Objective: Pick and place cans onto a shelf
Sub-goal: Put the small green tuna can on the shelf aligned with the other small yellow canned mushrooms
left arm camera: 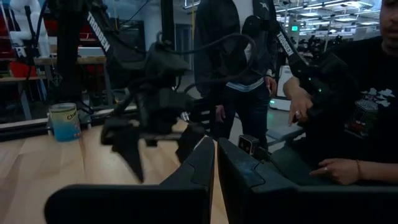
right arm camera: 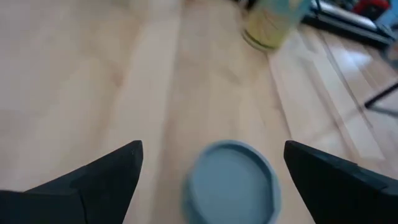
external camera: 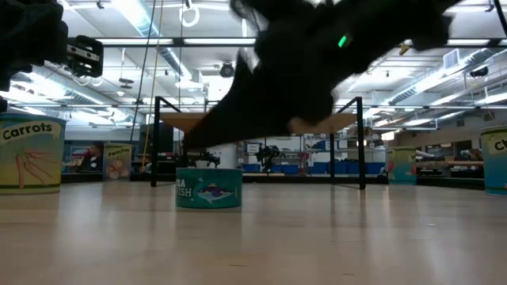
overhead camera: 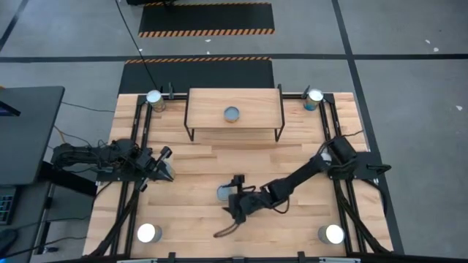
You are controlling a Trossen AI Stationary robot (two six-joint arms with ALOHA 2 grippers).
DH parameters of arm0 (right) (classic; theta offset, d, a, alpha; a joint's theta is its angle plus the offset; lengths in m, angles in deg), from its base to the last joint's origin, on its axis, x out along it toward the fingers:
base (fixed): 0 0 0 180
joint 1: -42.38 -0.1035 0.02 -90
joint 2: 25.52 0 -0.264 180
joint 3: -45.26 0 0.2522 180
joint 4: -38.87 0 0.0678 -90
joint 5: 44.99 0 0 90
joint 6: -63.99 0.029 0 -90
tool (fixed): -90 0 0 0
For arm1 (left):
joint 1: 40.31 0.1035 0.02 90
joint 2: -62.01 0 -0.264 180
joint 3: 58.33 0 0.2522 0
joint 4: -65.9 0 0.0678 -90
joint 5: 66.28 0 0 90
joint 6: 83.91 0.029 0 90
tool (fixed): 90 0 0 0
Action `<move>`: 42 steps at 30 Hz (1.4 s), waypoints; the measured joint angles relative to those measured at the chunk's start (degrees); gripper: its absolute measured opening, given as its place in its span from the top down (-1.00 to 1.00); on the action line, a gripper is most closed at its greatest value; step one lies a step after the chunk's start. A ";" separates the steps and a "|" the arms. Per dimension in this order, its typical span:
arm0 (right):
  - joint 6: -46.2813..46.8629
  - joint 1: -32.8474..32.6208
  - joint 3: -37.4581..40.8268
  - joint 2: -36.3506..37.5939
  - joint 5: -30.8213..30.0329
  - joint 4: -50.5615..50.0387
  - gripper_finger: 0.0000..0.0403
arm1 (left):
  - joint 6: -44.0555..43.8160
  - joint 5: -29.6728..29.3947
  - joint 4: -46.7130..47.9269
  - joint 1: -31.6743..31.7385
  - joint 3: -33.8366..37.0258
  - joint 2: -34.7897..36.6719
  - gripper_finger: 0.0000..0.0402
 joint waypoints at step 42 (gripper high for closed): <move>17.83 6.69 0.00 -1.77 8.10 -4.53 -0.66 | 0.02 0.00 -0.06 -0.02 0.00 0.02 0.86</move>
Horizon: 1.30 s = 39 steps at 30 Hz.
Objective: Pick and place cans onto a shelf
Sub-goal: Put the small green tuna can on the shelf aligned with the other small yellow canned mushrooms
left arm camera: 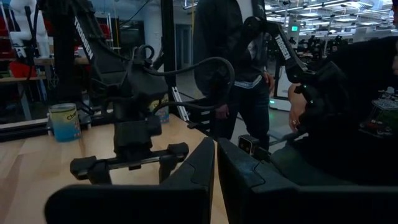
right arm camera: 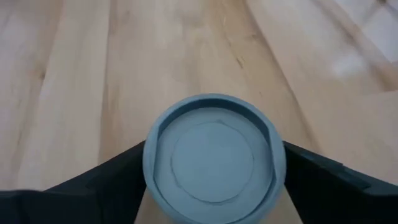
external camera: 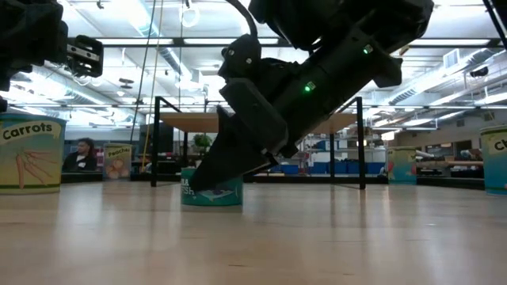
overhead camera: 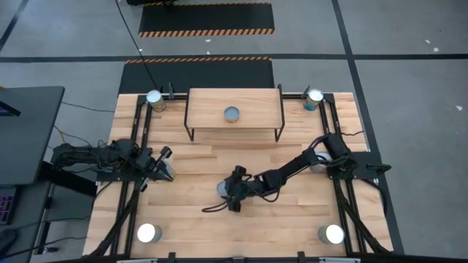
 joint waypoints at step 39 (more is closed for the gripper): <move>-43.34 47.30 -21.67 20.85 42.68 -30.26 -0.48 | -0.02 0.02 -0.05 0.00 0.00 -0.02 0.86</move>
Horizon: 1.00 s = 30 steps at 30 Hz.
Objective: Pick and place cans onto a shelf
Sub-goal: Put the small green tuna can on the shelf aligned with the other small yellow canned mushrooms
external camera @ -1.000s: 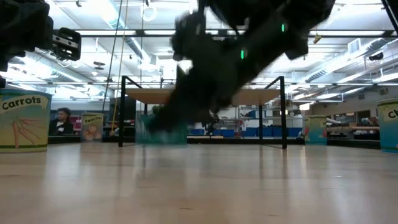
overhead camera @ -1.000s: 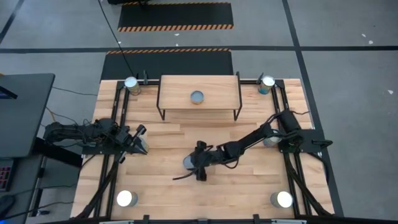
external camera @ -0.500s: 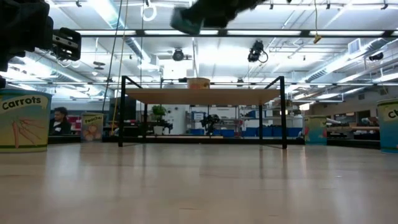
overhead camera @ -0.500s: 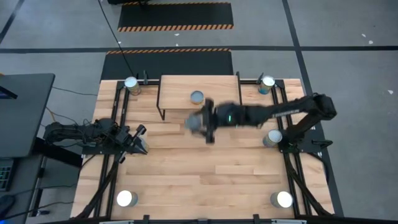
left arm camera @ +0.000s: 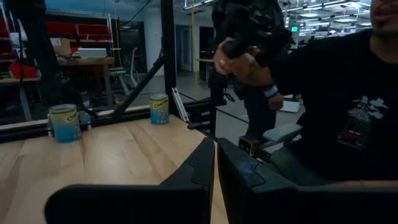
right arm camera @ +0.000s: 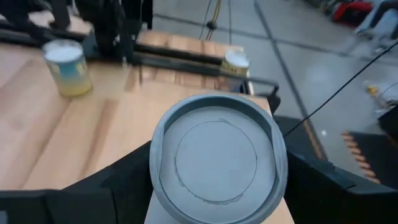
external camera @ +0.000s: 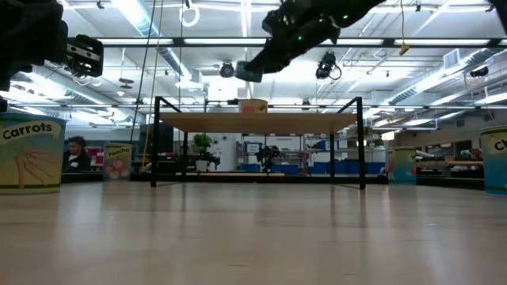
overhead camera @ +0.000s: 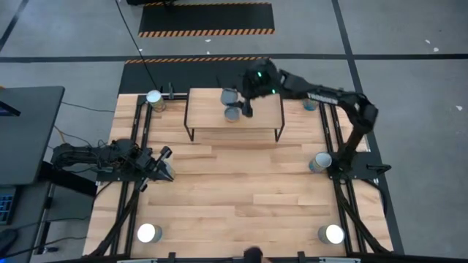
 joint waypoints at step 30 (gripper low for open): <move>-5.63 8.30 -6.02 -13.20 8.13 -7.80 -0.53 | 0.00 0.00 0.02 0.02 0.01 0.00 0.86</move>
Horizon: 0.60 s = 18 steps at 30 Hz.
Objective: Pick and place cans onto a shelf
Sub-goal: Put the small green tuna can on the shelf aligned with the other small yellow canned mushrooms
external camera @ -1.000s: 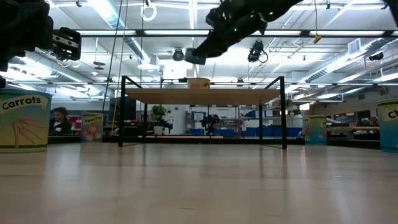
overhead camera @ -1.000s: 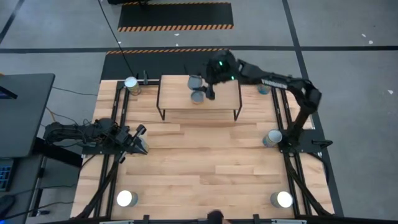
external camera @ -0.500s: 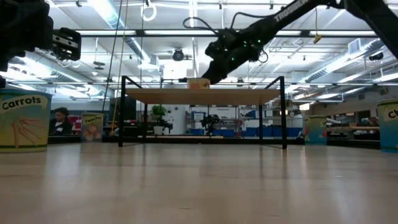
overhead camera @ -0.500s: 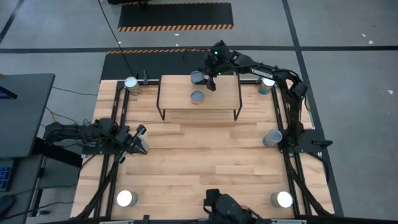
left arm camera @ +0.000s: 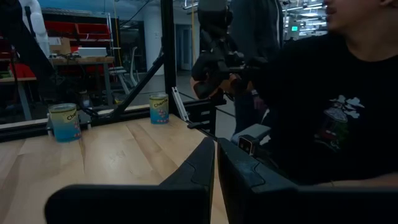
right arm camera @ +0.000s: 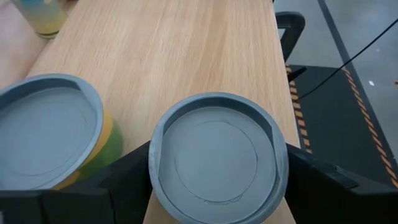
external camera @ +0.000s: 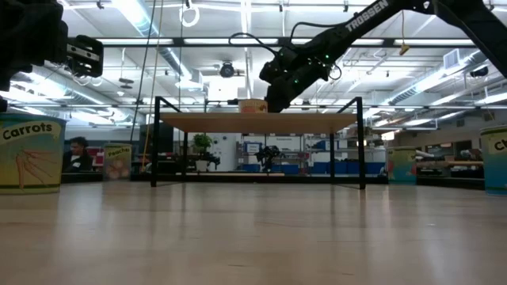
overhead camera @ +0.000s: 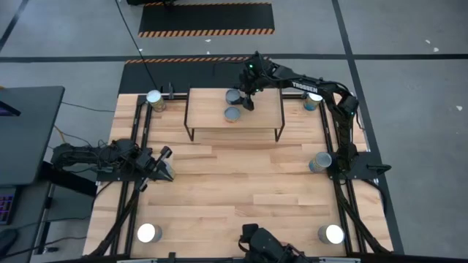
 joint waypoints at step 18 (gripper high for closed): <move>0.02 -0.27 0.09 1.41 -3.35 -1.65 -0.79 | 0.02 -0.02 0.00 -0.01 0.00 0.00 0.86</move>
